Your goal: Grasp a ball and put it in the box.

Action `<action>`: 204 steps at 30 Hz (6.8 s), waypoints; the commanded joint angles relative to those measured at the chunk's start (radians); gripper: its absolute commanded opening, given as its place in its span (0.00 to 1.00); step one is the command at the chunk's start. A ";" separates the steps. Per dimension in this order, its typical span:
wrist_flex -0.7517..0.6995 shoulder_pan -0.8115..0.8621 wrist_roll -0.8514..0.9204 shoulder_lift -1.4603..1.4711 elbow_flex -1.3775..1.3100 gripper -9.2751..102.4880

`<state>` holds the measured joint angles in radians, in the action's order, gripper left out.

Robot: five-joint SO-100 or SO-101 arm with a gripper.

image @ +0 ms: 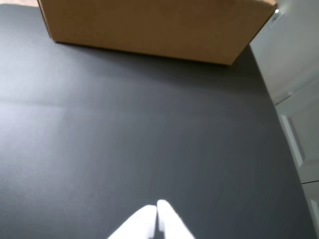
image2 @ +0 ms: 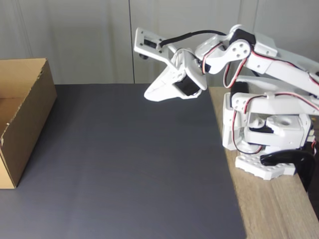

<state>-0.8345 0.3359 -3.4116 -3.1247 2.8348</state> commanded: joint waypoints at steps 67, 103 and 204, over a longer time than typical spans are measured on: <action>-0.296 -0.229 0.348 -0.006 0.313 0.09; -0.296 -0.229 0.348 -0.006 0.313 0.09; -0.296 -0.229 0.348 -0.006 0.313 0.09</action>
<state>-1.1183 0.1150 -3.0680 -3.1385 3.1462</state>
